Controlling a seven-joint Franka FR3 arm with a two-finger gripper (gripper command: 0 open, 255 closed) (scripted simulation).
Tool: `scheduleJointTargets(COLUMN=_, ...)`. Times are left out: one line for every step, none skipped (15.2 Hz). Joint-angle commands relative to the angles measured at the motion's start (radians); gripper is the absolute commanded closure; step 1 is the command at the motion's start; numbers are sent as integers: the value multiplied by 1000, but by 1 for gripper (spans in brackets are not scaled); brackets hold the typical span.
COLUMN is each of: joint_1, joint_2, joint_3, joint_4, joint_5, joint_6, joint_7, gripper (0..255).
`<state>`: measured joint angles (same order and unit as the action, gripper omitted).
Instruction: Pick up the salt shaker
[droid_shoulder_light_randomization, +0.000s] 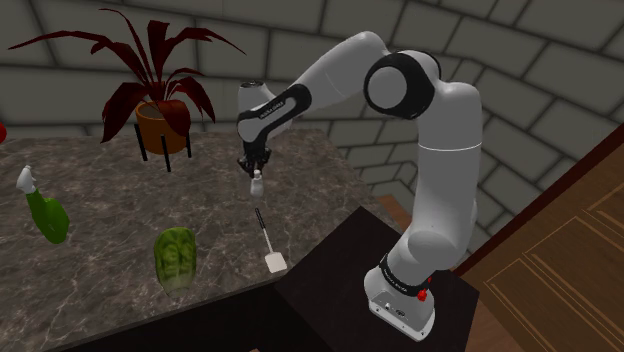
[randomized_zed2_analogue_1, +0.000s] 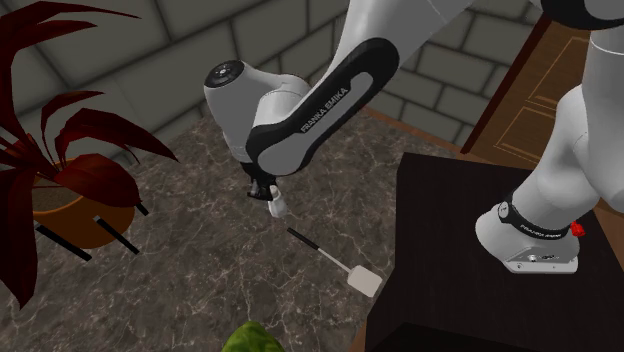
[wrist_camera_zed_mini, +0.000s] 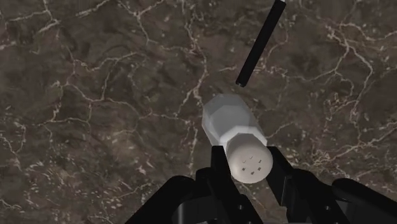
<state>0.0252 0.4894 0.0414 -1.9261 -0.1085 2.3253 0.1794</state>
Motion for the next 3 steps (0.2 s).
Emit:
scheduleJointTargets(joint_1=-1, joint_2=-17, joint_3=1, joint_4=5, joint_5=2, joint_6=-22, joint_7=-3, gripper=255)
scheduleJointTargets(joint_1=-1, joint_2=-18, joint_3=1, joint_4=5, joint_5=3, joint_6=-23, joint_7=-3, gripper=255)
scheduleJointTargets(joint_1=-1, joint_2=-18, joint_3=1, joint_4=5, joint_5=3, joint_6=-23, joint_7=-3, gripper=255)
